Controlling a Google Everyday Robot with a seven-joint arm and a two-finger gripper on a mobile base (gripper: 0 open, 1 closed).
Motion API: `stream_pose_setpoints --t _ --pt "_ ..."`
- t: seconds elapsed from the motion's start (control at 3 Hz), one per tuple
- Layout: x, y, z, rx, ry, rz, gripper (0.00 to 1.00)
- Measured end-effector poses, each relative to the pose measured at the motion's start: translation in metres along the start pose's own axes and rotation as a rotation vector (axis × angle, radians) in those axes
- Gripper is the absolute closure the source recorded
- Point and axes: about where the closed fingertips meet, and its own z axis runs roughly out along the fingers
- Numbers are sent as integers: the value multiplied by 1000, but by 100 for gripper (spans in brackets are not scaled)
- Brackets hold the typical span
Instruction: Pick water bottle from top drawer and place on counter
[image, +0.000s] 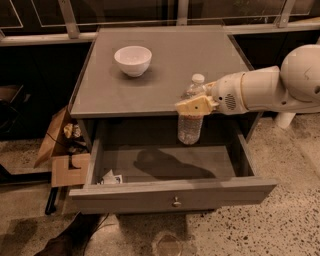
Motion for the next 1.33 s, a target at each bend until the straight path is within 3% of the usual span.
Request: stream_pose_setpoints --t 0.33,0.67,1.0,1.33 --pt "-22 -13 -7 32 26 29 100" --pt "-61 -36 -14 70 42 17 100" --pt "-100 -61 -6 96 22 -39 100" --pt "-121 -83 12 108 -24 -83 100"
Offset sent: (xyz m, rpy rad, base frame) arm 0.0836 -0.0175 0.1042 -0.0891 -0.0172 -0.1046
